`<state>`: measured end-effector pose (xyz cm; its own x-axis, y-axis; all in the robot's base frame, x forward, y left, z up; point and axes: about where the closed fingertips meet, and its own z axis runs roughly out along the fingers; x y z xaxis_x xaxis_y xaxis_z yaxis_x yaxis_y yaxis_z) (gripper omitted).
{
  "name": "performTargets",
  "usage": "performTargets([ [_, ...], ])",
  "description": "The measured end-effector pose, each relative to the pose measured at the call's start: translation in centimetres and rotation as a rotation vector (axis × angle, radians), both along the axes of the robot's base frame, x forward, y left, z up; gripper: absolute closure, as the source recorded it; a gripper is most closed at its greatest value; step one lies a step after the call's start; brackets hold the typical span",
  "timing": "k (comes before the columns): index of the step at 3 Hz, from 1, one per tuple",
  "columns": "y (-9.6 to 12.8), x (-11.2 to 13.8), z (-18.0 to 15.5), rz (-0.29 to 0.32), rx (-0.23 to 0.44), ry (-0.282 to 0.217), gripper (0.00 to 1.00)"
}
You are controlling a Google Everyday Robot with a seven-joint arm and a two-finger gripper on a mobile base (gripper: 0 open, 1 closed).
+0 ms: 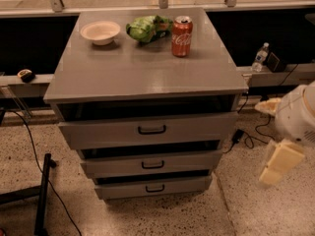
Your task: Open middle drawer
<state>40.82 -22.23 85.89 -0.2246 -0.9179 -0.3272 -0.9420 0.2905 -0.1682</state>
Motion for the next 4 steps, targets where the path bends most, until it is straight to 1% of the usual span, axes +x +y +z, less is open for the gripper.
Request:
performTargets([
  [1, -0.1, -1.1, -1.6, -0.001, -0.010, 0.037, 0.00],
  [2, 3.2, -0.8, -6.1, 0.124, 0.055, 0.095, 0.00],
  [3, 7.9, -4.5, -17.5, 0.377, 0.142, 0.177, 0.00],
  [4, 7.4, -5.8, -21.8, 0.522, 0.172, 0.231, 0.00],
])
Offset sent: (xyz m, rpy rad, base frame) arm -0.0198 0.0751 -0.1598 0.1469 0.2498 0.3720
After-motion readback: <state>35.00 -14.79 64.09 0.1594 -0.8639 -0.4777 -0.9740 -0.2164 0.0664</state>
